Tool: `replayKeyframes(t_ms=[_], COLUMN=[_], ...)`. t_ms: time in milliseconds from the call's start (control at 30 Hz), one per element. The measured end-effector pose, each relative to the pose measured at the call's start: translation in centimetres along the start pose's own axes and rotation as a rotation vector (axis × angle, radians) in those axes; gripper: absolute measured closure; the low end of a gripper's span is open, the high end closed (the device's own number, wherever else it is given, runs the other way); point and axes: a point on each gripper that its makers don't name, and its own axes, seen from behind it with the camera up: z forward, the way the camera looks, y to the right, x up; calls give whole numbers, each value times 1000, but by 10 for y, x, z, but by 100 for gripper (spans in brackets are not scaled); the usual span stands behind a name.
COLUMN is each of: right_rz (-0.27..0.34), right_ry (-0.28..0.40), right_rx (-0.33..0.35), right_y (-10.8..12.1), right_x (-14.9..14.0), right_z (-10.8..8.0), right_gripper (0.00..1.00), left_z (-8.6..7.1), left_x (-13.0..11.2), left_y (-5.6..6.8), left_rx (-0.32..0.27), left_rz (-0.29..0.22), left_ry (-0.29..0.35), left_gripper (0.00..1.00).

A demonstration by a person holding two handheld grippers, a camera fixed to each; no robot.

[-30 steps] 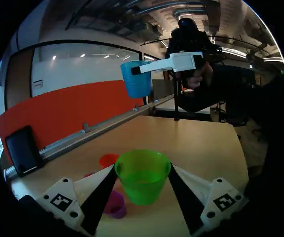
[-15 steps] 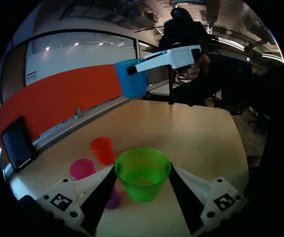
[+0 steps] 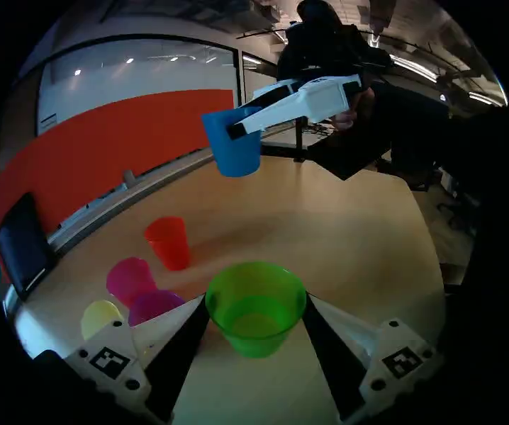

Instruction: Pour water

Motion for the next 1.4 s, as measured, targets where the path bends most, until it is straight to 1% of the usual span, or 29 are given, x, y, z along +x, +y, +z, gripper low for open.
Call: replayKeyframes(t_ms=[200,367,900,1100,1400], right_rz=[12,8,-6,-10,-5], right_ry=[-49,-79,-192,-216,-238], right_rx=[10,13,32,37,43], right_y=[-1,-3,-11,-15,-20], right_x=[-22,-36,-90,-105,-119], right_z=[5,10,22,26,28], right_gripper=[7,7,7,7,7], left_z=[1,2,5,5,7], left_x=[-10,-16,-28,-30,-36], left_y=[1,2,2,2,1], left_rx=[-7,-14,-19,-18,-19], left_rz=[-3,-4,-27,-38,-51], left_ry=[-28,-44,-67,-66,-68], left_gripper=[12,12,12,12,12])
